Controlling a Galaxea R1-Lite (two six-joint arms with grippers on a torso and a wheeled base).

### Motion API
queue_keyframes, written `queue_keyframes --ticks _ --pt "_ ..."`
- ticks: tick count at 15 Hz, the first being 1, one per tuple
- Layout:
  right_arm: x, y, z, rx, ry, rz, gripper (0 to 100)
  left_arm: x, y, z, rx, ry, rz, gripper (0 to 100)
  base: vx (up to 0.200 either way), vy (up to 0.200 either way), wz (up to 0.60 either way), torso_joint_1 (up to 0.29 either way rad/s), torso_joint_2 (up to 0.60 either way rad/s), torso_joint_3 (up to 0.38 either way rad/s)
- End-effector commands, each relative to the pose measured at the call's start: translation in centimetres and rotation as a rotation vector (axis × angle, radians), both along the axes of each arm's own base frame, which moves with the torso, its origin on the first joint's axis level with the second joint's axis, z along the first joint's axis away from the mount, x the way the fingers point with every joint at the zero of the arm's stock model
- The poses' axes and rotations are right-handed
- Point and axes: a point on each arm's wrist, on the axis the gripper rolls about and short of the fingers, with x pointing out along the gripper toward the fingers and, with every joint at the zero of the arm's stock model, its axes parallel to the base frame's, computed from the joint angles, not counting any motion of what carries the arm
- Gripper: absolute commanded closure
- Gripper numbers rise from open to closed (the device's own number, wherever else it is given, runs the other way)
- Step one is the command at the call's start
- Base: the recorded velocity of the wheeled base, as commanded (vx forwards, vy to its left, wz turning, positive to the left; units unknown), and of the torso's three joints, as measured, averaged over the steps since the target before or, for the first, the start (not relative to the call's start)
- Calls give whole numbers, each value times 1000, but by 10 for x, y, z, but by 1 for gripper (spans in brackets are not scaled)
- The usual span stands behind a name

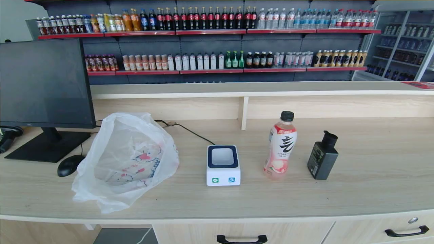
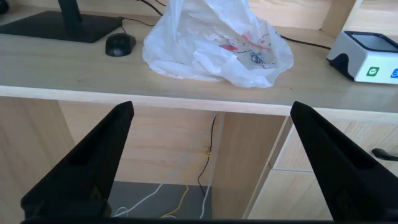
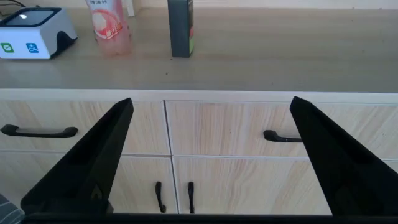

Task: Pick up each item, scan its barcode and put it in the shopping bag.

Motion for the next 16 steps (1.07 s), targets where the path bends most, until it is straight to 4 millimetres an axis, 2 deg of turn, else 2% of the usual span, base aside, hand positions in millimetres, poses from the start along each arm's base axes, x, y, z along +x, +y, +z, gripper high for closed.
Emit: queue_keyframes --ticks 1,3,7,9,12,16 --pt "0 0 0 -3 1 1 0 0 0 0 0 0 0 0 0 0 0 0 0 0" --pt "0 0 1 -21 -5 0 0 0 0 0 0 0 0 0 0 0 0 0 0 0" --pt "-5 0 27 -26 -100 1 0 0 0 0 0 0 0 0 0 0 0 0 0 0" --pt "-2 0 54 -24 -122 2 0 0 0 0 0 0 0 0 0 0 0 0 0 0" --pt "29 0 87 -18 -192 2 0 0 0 0 0 0 0 0 0 0 0 0 0 0" --pt "75 4 104 -15 -210 72 0 0 0 0 0 0 0 0 0 0 0 0 0 0"
